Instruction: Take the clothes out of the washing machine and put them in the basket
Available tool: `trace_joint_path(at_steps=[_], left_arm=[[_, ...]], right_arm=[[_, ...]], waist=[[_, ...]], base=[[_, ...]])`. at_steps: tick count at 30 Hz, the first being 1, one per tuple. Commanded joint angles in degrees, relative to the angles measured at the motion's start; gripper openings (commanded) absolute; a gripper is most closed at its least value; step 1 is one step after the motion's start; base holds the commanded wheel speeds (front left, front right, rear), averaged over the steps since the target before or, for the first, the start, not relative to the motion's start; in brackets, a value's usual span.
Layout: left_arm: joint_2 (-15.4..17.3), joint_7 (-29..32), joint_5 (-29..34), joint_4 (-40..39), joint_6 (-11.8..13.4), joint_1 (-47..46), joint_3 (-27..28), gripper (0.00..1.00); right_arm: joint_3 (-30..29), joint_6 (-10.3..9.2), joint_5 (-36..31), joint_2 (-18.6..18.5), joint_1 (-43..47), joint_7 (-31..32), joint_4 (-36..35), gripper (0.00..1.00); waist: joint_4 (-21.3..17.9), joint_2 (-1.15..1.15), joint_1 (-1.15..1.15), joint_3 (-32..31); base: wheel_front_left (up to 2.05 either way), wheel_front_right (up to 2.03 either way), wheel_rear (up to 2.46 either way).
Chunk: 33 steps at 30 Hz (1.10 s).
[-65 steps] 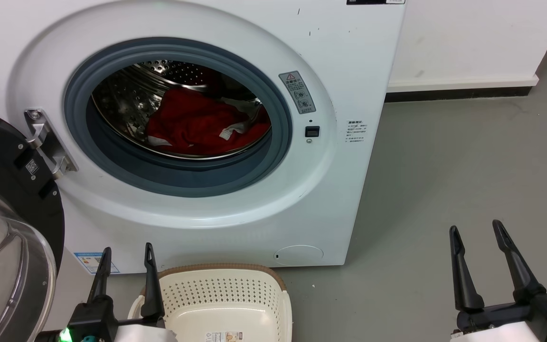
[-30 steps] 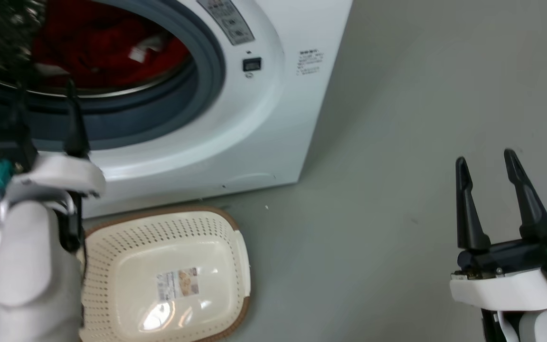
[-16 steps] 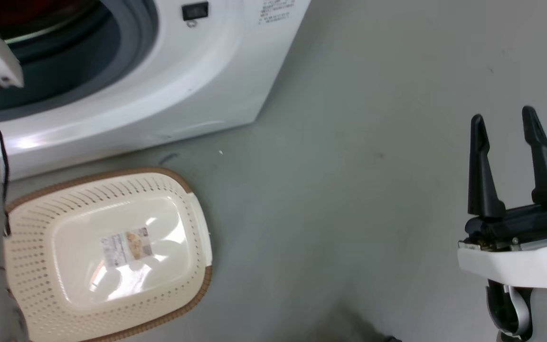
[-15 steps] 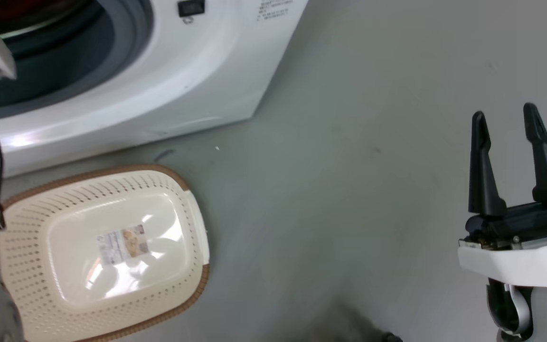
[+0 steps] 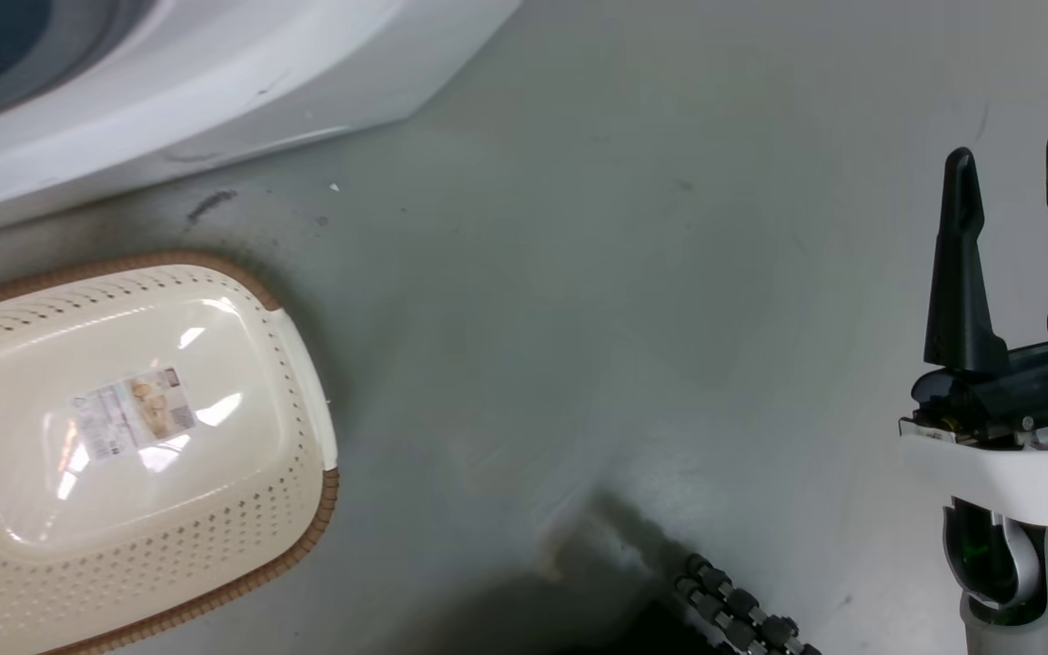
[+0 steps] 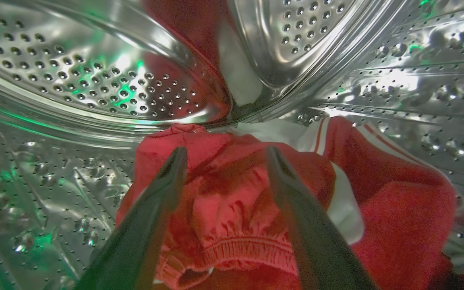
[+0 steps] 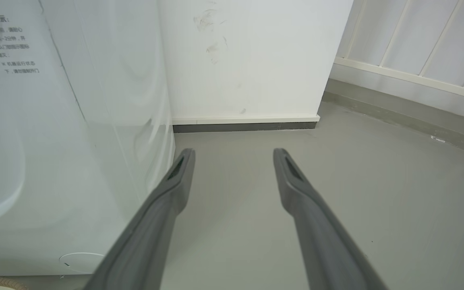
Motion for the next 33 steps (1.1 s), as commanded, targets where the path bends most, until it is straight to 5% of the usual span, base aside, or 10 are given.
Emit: trace_joint_path(at_steps=[1,17,23,33], left_arm=[[0.3,1.8,-0.4,0.6,-0.2,-1.7,-0.5,1.00],[5.6,39.1,-14.8,4.2,-0.2,-18.0,-24.8,1.00],[7.4,43.2,-18.5,3.6,-0.2,-18.0,-28.4,1.00],[9.3,41.4,-21.2,3.2,-0.2,-17.8,-32.7,1.00]], right_arm=[[0.2,-0.04,0.5,0.0,-0.8,-0.1,-0.5,1.00],[2.3,-0.04,4.3,0.0,0.4,-0.1,-3.7,1.00],[1.9,-0.04,4.7,0.0,0.9,-0.1,-4.2,1.00],[1.5,-0.04,5.0,0.0,0.6,-0.1,-4.4,1.00]], waist=[[-1.2,0.00,-0.01,1.7],[-4.5,0.00,-0.01,6.1],[-4.5,0.00,-0.01,7.1],[-4.2,0.00,-0.01,8.3]], base=[[0.00,0.00,0.00],[0.00,0.00,0.00],[0.00,0.00,0.00],[0.00,0.00,0.00]])
